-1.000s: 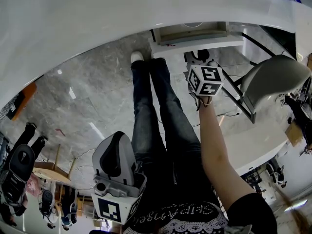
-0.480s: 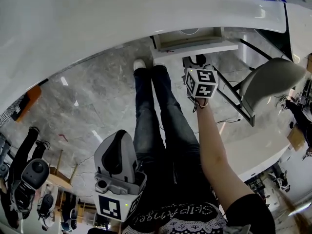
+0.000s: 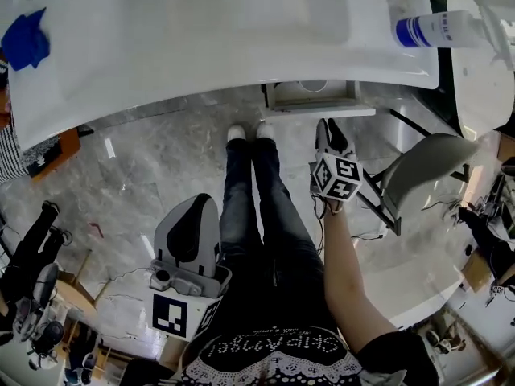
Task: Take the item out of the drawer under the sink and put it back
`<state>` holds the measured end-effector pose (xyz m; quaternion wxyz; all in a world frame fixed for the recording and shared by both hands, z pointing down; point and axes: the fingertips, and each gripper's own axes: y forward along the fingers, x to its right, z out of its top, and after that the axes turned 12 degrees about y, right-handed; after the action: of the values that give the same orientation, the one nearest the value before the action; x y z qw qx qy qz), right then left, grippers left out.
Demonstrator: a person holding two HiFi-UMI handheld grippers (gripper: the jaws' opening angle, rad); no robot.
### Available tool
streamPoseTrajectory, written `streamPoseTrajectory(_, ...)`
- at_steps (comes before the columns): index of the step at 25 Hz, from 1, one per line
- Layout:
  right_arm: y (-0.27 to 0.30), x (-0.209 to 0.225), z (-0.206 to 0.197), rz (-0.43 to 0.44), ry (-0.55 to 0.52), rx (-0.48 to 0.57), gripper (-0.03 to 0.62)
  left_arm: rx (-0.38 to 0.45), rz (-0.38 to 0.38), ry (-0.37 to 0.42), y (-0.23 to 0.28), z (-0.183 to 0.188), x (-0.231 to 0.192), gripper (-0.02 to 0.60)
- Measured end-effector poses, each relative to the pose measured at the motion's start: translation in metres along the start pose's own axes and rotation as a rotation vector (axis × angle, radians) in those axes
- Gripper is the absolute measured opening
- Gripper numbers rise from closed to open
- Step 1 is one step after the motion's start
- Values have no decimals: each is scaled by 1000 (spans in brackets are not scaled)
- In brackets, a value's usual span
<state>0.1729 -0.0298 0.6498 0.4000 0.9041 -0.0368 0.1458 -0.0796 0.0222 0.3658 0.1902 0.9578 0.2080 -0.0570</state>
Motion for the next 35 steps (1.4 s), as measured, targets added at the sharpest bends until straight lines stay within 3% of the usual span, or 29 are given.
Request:
streamPoseTrajectory(8,-76,-22,54,53,21,88,26,77,17,65,-16,55,2,5)
streamPoseTrajectory(22,-157,-92,148,288,-68,278,20,248,116,181,-62,129,2,5)
streamPoseTrajectory(26,-170,-92,163,298,-87,332,20,303,114,215,-62,144,9,5)
streamPoseTrajectory(35,-217,-80,190,312,-56,414,20,343,78,241,-58,159,40,5)
